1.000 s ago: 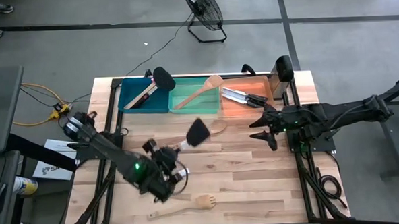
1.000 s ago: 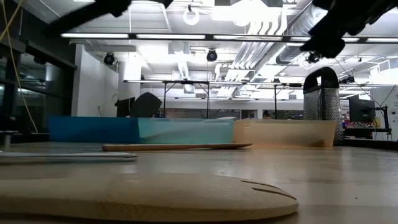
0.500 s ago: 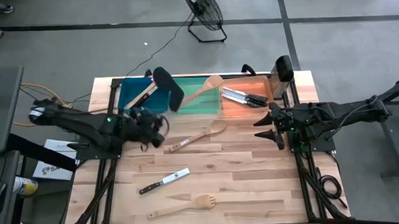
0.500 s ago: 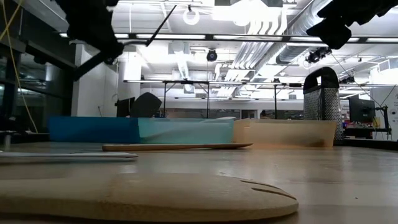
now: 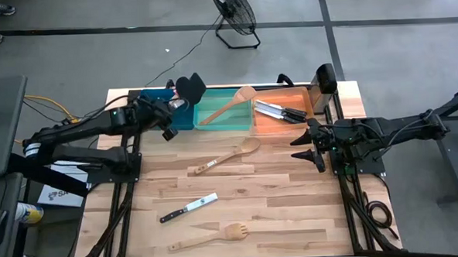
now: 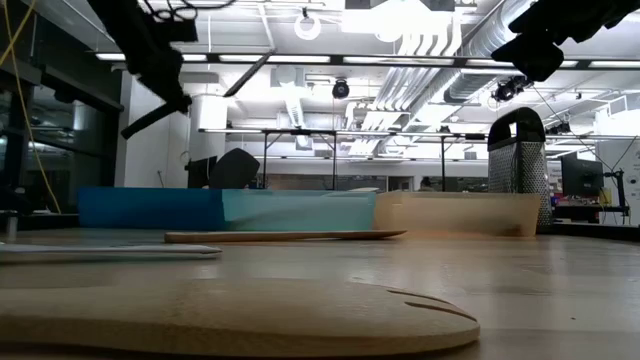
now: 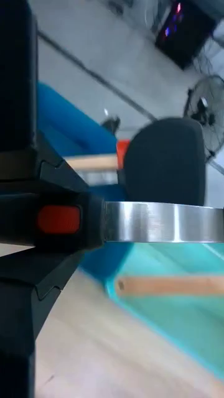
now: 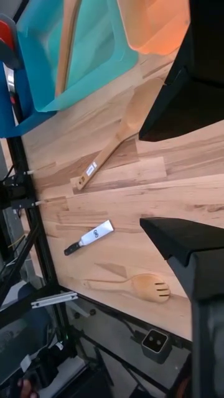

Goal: Pick & Place Kitchen Items
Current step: Put the black spatula into the blue bin

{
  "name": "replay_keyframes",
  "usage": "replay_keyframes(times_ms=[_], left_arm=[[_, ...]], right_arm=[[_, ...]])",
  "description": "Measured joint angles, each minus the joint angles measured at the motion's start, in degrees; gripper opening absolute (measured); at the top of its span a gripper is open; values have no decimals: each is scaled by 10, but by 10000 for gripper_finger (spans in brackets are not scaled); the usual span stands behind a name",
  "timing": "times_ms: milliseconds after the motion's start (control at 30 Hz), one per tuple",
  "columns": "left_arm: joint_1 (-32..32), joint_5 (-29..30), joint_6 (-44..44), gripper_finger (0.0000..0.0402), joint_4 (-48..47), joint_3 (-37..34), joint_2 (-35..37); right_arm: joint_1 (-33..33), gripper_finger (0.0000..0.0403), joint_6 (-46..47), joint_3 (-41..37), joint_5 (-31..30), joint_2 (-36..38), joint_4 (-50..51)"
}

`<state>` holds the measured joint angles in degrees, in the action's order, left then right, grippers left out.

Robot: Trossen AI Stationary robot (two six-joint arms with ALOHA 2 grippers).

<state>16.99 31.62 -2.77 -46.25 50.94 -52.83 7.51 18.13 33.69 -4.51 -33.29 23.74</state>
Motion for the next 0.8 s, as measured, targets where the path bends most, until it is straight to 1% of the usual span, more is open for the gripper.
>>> replay_keyframes(times_ms=[133, 233, 400, 567, 700, 800], left_arm=[[63, -9, 59, 105, -1, 0, -17], [107, -27, 93, 105, 2, 0, -37], [177, -64, 127, 105, 18, 0, -70], [240, -76, 146, 105, 48, 0, -112], [277, -102, 161, 105, 89, -1, -135], [289, -104, 173, 105, 109, -1, -138]], right_arm=[[0, 203, 0, 0, 2, 0, 0], [0, 203, 0, 0, 2, 0, 0], [0, 203, 0, 0, 2, 0, 0], [0, 202, 0, 0, 2, 0, 0], [0, 203, 0, 0, 2, 0, 0], [0, 203, 0, 0, 2, 0, 0]])
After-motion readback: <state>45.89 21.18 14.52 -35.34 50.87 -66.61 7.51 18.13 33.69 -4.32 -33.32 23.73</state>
